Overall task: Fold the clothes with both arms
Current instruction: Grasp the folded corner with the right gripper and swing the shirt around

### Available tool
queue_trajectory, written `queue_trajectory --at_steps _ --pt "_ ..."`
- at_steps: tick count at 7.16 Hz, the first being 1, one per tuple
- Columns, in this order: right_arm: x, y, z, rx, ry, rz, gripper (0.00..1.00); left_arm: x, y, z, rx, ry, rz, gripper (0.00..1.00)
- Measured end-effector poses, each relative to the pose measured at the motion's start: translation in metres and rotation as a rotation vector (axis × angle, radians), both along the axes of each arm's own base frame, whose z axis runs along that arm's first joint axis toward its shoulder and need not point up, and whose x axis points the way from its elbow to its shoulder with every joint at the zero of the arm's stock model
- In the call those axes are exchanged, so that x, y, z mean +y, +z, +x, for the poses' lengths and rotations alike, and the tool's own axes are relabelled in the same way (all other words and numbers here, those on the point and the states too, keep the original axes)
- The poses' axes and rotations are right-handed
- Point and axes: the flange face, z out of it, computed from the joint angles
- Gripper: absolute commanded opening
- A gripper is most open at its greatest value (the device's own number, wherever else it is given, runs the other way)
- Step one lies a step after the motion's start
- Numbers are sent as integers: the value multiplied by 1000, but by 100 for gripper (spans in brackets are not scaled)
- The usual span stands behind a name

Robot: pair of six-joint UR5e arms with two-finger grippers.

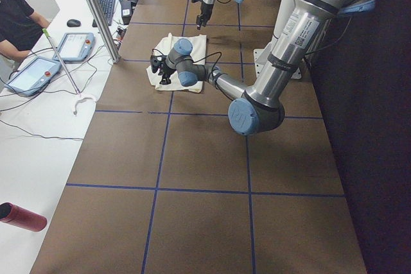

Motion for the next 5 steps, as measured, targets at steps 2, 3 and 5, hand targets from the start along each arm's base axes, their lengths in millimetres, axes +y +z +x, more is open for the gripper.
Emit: queue_trajectory --at_steps 2,3,5 --pt "15 15 -30 20 31 -38 69 1 -1 -1 1 -1 2 56" --pt "14 16 -40 17 52 -64 67 1 -1 -1 -1 -2 1 56" --pt "14 16 -48 16 63 -80 0 1 0 -1 -6 -4 -1 56"
